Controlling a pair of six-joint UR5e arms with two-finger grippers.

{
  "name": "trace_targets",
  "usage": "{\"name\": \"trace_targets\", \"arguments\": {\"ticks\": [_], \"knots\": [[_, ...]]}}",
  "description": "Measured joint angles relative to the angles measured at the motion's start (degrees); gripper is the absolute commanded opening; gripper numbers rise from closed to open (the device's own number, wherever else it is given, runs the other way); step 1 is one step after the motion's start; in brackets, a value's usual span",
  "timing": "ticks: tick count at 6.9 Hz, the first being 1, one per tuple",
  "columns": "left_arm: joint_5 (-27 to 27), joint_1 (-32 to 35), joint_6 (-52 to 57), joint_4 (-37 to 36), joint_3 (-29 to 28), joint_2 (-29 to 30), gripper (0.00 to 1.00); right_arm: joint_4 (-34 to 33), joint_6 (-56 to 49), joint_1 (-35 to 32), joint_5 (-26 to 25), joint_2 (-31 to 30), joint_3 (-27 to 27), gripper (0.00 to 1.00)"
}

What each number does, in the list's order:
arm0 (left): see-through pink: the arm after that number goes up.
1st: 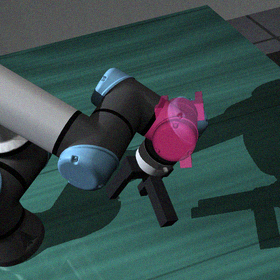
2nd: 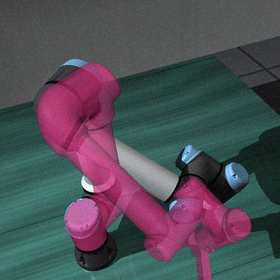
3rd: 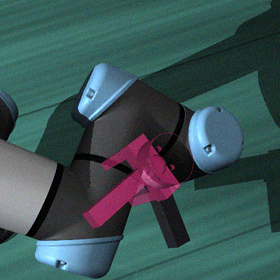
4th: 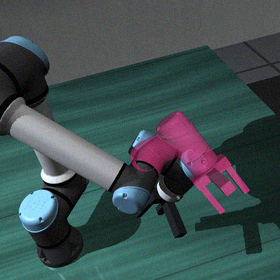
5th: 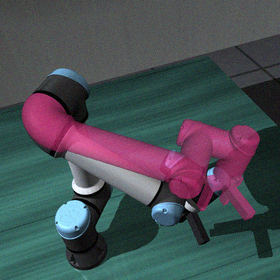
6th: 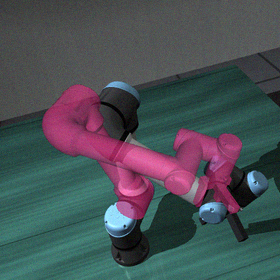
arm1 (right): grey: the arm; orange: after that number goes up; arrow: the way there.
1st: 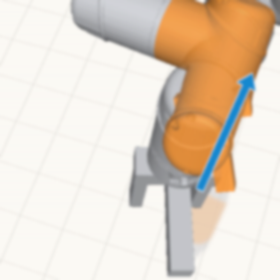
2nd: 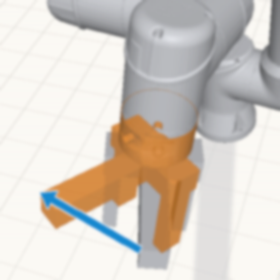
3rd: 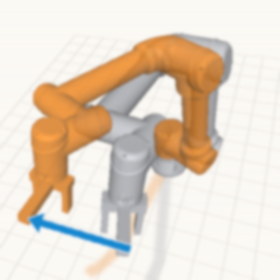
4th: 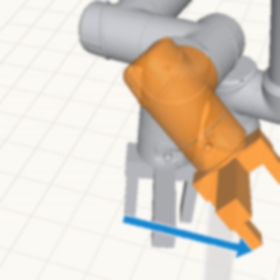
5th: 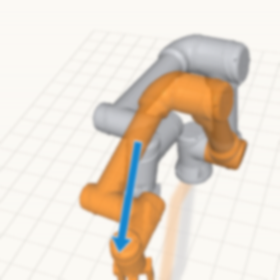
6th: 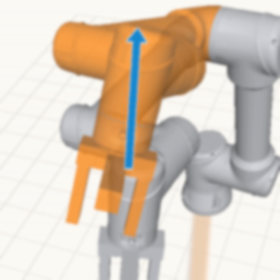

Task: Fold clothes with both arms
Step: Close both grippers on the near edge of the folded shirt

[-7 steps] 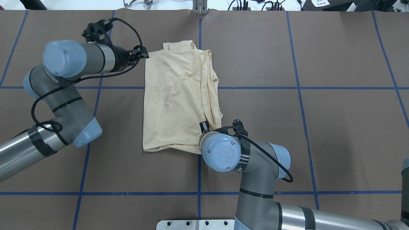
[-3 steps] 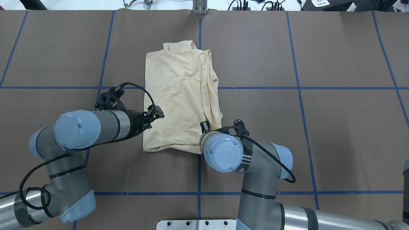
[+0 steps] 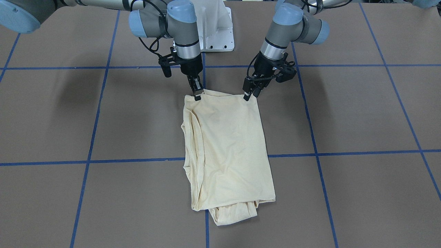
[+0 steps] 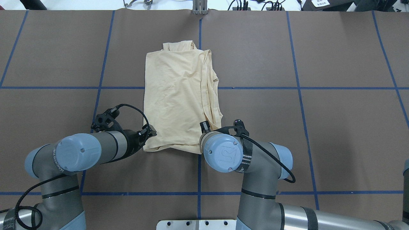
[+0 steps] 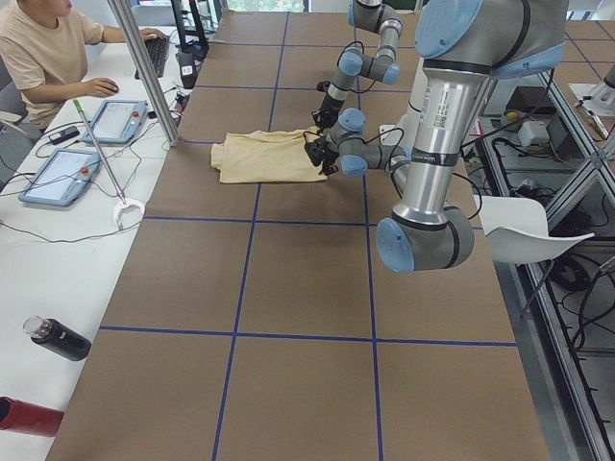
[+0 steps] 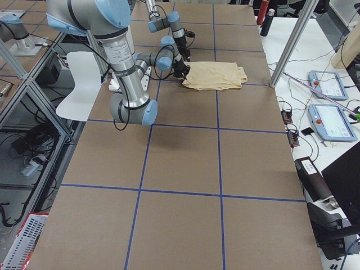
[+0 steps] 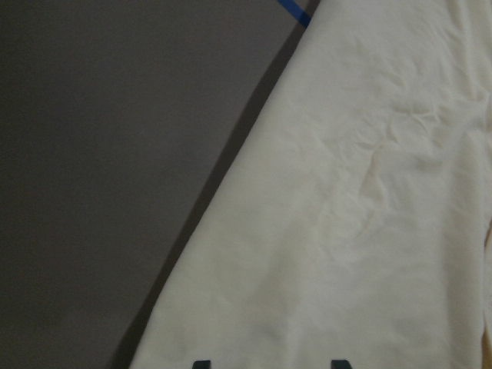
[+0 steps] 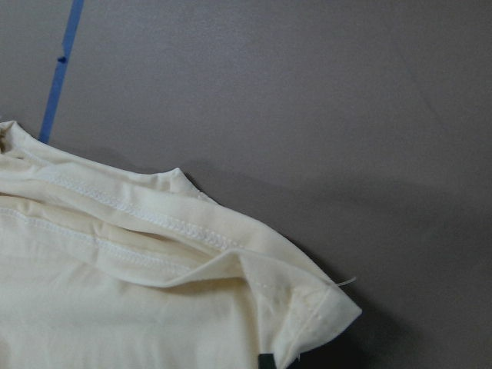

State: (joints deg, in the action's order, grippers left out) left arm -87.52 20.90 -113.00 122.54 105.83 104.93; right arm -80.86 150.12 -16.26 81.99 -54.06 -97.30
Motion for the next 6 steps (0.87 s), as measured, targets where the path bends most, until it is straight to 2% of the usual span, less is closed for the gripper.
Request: {"name": "trace_targets", "arguments": {"ticks": [6], "knots": [[0.0, -1.4, -3.4, -0.1, 0.4, -1.1, 0.61, 0.0, -0.5, -0.1, 0.0, -0.1, -0.2, 0.00]]}}
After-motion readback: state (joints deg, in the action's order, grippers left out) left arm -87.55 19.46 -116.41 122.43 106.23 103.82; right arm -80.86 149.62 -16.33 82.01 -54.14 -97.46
